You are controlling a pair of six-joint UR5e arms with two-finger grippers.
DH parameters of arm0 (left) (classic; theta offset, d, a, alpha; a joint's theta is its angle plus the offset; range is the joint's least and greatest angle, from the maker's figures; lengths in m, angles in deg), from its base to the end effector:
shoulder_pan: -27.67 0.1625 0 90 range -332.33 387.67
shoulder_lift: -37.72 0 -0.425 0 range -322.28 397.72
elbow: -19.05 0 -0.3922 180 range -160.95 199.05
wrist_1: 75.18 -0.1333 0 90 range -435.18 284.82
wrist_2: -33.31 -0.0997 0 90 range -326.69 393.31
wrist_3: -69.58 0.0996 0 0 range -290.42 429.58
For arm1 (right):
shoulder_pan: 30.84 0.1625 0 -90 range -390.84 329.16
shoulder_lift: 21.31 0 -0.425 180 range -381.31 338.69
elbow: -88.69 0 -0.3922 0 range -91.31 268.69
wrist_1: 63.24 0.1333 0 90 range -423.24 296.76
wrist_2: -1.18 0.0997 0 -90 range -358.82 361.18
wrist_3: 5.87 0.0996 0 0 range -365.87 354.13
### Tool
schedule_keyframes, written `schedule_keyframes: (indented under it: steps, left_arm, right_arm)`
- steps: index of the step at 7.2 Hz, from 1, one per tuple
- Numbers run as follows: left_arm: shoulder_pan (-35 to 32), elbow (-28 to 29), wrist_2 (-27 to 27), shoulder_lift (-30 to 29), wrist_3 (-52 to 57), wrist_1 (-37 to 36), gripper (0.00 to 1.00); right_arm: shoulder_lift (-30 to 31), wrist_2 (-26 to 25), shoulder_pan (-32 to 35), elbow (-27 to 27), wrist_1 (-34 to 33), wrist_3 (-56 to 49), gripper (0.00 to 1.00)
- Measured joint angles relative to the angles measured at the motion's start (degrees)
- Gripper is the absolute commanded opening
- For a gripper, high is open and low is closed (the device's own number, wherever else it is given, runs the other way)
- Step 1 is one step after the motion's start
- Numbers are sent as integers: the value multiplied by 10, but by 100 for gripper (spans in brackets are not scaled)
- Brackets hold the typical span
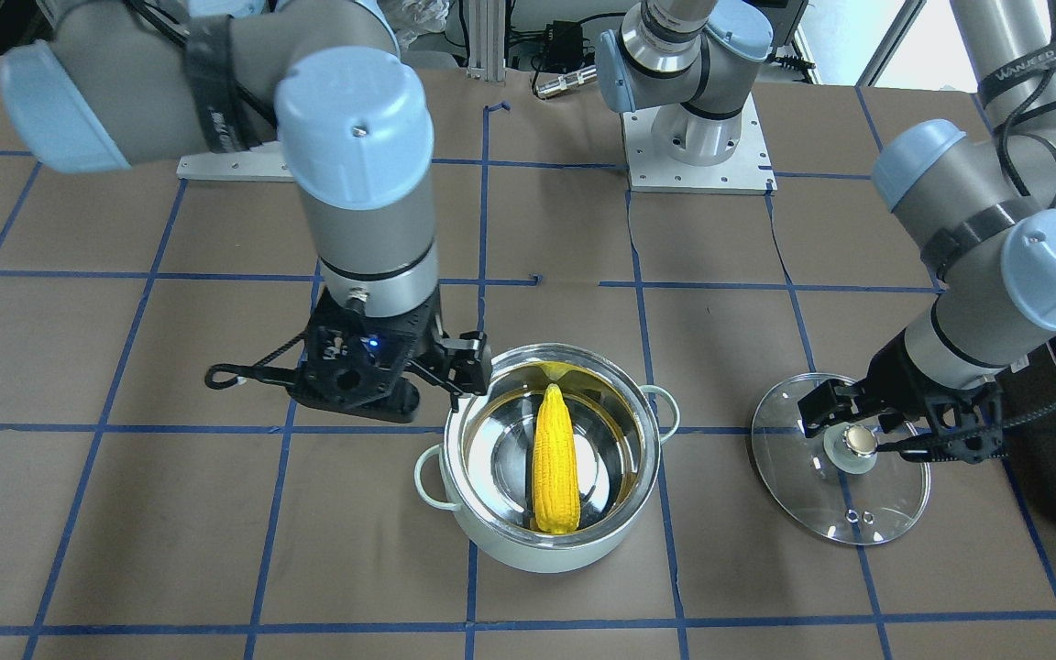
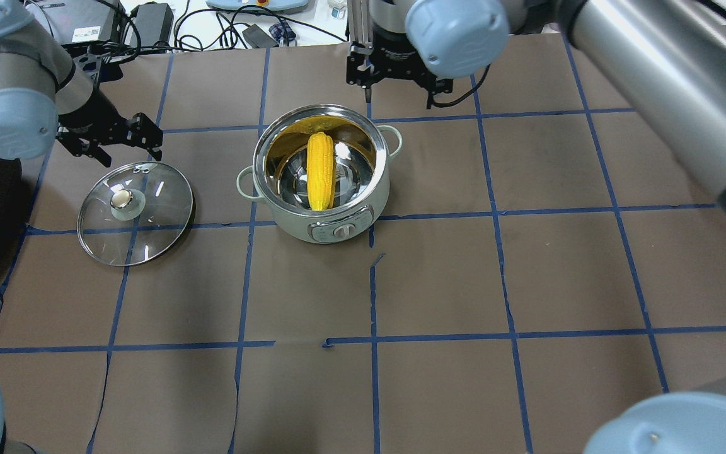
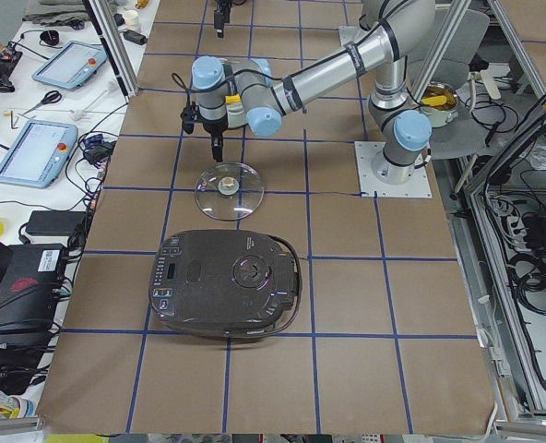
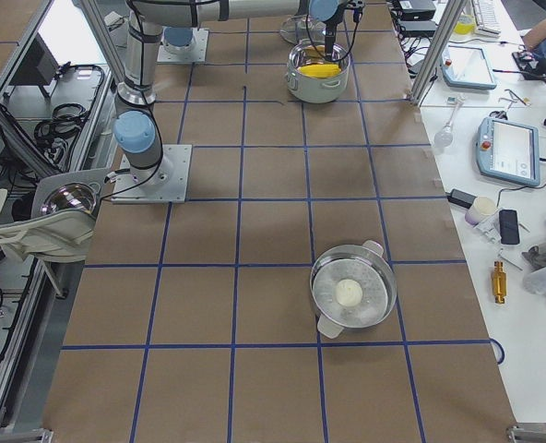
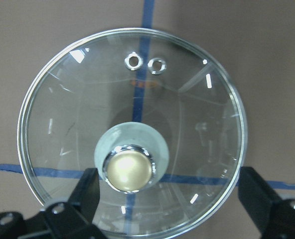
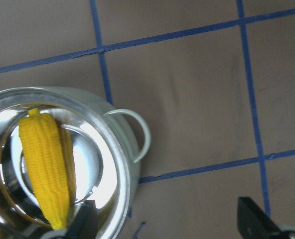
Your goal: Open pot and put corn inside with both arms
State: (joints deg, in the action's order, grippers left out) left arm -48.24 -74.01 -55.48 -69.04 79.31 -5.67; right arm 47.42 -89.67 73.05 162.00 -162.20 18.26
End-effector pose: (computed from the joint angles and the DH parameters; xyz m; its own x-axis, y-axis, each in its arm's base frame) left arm 0.0129 -0.6075 0.3381 -0.9969 -0.0757 0.0188 -0.0760 0.9970 -0.0151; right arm 0.2845 -0.6014 0.4355 -0.9839 0.1776 -0.0177 0.1785 0.9810 -0.0757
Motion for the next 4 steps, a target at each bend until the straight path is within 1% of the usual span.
schedule_keyframes:
  steps: [2,3,4]
  left_arm:
    - [-57,37,-4,43,-51,84,100]
    - [-81,47,-6,70,-70,120,100]
    - [-106,50,-7,97,-91,144,100]
  right_arm:
    - [96,4,-77,91,7,-98,100]
    - [143,4,-112,132,12,-149,100]
    - [182,2,-134,166,23,-177,100]
